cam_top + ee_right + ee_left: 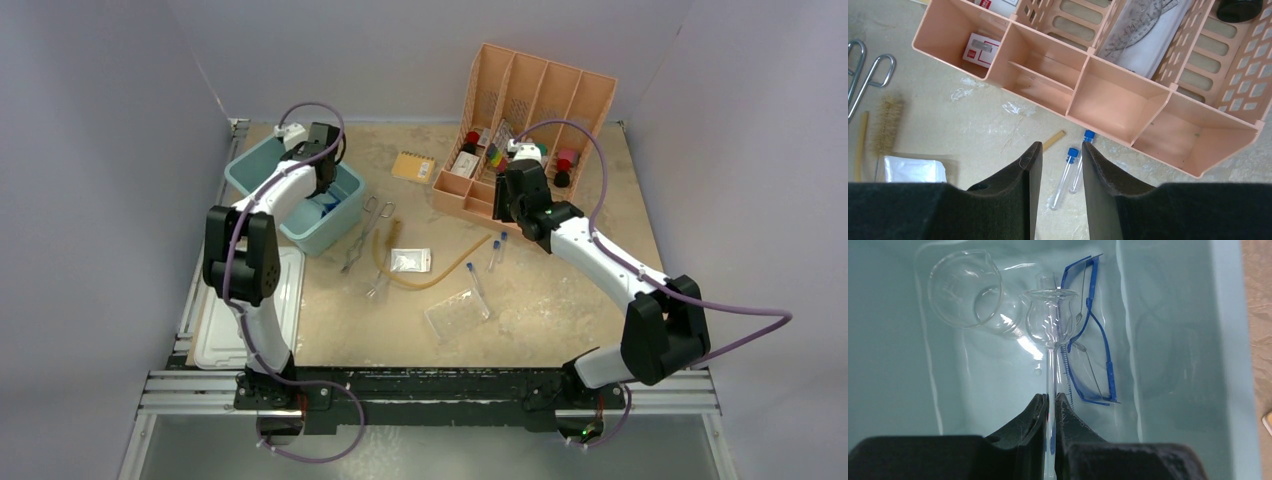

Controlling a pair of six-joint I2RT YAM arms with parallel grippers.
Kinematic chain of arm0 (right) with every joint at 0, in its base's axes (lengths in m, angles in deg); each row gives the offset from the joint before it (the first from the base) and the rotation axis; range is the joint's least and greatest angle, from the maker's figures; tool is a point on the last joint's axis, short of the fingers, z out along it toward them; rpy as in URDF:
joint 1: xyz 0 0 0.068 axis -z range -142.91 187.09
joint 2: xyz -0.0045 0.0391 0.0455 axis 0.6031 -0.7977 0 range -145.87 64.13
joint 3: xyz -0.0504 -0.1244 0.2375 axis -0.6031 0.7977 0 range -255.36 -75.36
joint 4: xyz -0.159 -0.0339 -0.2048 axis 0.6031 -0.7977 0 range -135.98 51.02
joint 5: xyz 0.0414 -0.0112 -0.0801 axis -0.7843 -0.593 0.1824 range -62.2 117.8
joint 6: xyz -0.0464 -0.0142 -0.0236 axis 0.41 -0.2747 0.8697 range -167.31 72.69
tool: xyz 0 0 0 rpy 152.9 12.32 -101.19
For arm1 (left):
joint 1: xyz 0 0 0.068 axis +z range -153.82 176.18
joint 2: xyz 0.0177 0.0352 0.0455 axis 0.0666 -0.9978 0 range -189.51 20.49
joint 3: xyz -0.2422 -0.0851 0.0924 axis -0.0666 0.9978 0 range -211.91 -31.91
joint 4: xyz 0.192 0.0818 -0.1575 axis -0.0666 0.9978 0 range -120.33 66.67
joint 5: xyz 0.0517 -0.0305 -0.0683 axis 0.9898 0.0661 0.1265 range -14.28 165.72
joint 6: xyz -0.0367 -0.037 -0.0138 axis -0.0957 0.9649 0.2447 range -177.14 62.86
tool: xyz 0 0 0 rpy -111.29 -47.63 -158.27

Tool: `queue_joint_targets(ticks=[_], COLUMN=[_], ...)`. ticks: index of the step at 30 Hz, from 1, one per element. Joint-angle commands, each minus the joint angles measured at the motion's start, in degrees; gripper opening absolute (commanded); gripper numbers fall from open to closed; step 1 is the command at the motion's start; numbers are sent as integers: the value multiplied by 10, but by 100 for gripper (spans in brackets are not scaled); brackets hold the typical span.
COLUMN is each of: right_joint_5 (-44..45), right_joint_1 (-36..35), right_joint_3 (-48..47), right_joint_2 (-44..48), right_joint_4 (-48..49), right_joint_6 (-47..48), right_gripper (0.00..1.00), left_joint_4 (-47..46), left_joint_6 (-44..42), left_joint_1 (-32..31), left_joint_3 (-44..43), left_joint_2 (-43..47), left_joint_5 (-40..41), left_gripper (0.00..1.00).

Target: Organize the chemistry lab equipment

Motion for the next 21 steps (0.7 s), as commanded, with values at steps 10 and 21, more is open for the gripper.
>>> queue_joint_targets(ticks=[10,21], right_joint_5=[34,26], right_joint_1=[2,1], right_joint_3=[-7,-5], right_joint_2=[13,17], right_joint_4=[22,23], right_joint_6=[21,23], right_gripper=[39,40], left_joint_4=[3,-6], left_joint_6=[25,18], left_joint_1=[31,40], left_joint_3=[-40,-55], left_joint_2=[-76,-63], left_joint_5=[-48,-56], left_gripper=[0,25])
